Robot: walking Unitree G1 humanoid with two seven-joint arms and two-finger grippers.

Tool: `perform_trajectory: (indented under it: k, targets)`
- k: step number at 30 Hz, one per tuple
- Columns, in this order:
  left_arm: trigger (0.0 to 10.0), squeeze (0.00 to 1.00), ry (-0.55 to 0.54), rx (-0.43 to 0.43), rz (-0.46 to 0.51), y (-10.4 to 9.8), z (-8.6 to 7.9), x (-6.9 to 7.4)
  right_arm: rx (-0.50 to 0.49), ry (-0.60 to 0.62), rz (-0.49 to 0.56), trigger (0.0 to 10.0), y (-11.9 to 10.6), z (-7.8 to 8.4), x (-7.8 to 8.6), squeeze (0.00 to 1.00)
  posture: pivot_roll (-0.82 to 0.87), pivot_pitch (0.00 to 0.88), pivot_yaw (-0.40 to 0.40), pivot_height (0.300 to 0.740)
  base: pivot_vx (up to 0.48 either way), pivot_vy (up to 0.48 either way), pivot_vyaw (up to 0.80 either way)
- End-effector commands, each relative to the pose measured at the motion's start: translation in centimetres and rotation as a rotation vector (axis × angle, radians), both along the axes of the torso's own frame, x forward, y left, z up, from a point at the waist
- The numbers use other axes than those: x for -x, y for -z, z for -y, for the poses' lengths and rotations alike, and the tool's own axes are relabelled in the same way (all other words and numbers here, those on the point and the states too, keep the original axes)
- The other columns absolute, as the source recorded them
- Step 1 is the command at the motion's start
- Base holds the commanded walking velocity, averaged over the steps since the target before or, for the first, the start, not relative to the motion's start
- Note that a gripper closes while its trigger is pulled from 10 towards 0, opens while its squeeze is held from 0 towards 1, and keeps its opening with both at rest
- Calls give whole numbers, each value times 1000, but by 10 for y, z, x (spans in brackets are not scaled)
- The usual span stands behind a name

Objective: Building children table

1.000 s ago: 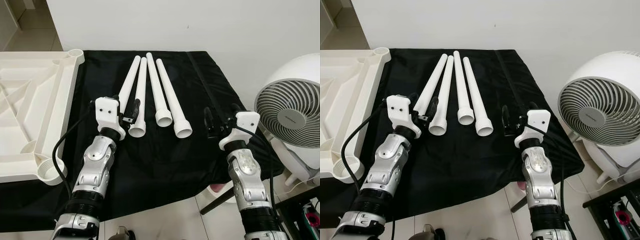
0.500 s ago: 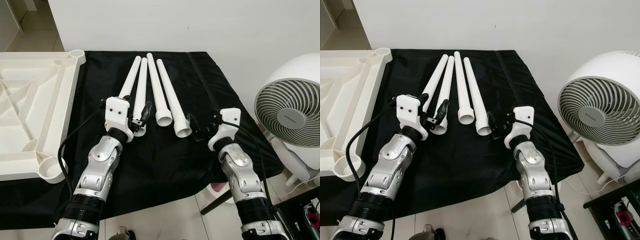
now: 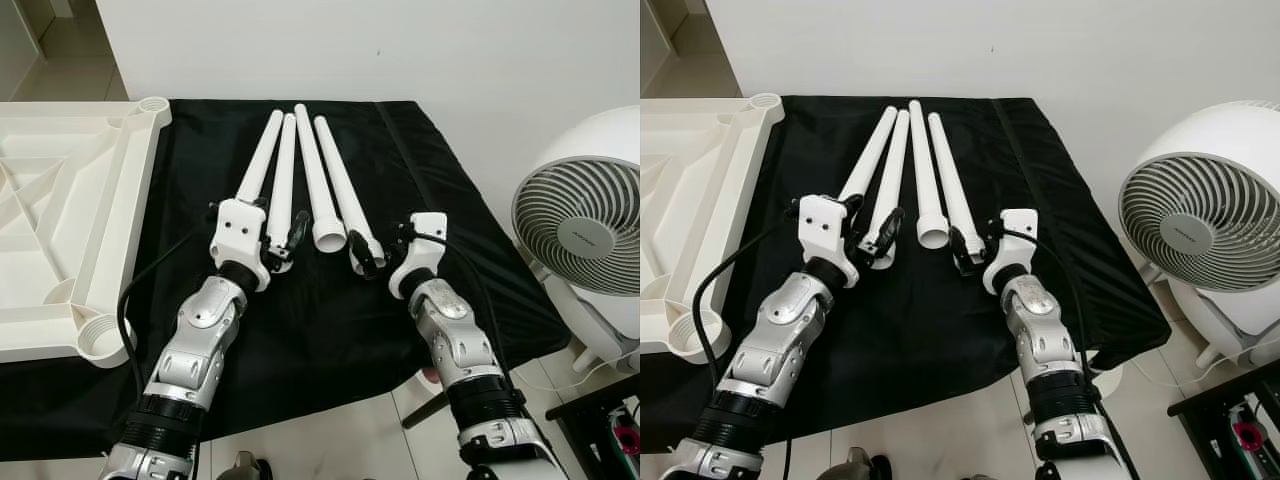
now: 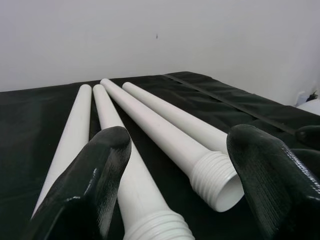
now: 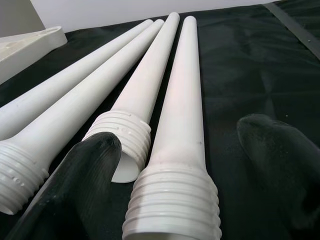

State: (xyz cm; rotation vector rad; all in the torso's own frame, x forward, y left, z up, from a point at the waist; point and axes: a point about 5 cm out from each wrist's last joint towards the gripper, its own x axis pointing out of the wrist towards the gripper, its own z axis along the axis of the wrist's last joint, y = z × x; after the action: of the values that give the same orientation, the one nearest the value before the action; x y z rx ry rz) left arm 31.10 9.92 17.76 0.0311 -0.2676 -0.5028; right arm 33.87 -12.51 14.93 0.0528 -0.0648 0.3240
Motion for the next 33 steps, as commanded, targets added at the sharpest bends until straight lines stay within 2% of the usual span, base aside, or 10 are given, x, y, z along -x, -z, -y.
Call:
perform_trajectory:
  k: [1, 8, 16, 21, 31, 32, 33]
  targets:
    - [10000, 0, 120, -43, -13, 3, 5, 4, -6, 6, 2, 10000, 2, 3, 1, 0, 68, 100, -32, 740, 0, 0, 0]
    - [10000, 0, 110, -37, -18, 3, 4, 4, -16, 35, -4, 10000, 3, 8, 1, 0, 66, 98, -34, 740, 0, 0, 0]
    - [10000, 0, 112, -36, -24, 3, 5, 5, -20, 41, -125, 10000, 22, 7, -2, 0, 68, 99, -38, 740, 0, 0, 0]
    - [10000, 0, 119, -38, -27, 3, 6, 7, -21, 22, -150, 10000, 30, -1, -6, 0, 70, 102, -37, 740, 0, 0, 0]
    - [10000, 0, 110, -40, -31, 2, 5, 7, -41, 11, -138, 10000, 23, -12, -16, 0, 81, 101, -42, 740, 0, 0, 0]
    - [10000, 0, 109, -40, -32, 2, 5, 7, -43, 11, -137, 3569, 23, -12, -16, 0, 82, 101, -44, 740, 0, 0, 0]
    - [10000, 0, 109, -40, -32, 2, 5, 7, -43, 11, -137, 3569, 23, -12, -16, 0, 82, 101, -44, 740, 0, 0, 0]
